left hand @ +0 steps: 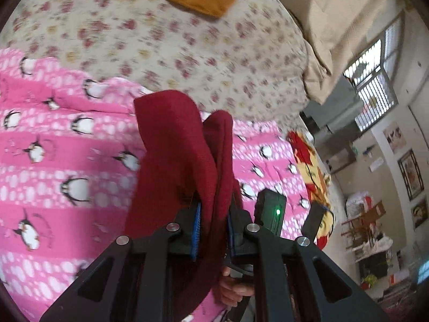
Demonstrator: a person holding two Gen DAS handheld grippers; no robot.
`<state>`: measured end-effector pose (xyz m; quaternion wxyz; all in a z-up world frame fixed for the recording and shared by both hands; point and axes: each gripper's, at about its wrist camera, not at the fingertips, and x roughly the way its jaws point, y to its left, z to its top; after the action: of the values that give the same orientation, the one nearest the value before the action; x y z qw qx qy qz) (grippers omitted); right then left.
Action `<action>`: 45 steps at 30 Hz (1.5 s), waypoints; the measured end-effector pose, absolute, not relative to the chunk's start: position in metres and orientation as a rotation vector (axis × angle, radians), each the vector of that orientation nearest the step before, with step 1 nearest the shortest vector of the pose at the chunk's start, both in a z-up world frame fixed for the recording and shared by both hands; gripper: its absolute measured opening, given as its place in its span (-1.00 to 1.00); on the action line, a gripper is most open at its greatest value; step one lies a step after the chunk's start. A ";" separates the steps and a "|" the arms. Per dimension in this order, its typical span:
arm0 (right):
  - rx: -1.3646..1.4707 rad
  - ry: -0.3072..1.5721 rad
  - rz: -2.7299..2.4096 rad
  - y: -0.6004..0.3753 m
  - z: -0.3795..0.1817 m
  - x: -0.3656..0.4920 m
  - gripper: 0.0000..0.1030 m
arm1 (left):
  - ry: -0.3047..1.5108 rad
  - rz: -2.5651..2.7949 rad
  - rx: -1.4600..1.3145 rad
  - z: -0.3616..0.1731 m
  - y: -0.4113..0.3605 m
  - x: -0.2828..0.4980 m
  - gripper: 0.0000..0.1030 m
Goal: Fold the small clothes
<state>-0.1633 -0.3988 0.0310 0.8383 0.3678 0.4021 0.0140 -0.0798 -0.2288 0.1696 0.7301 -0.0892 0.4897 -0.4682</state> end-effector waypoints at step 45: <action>1.037 0.856 0.069 -0.472 0.028 -0.243 -0.37 | 1.140 -1.026 -0.364 0.149 -0.240 -0.111 -0.43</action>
<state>-0.2431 -0.4718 0.0276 0.7818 0.4804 0.3963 0.0318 -0.1112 -0.2399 0.1493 0.7050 -0.1639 0.5129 -0.4616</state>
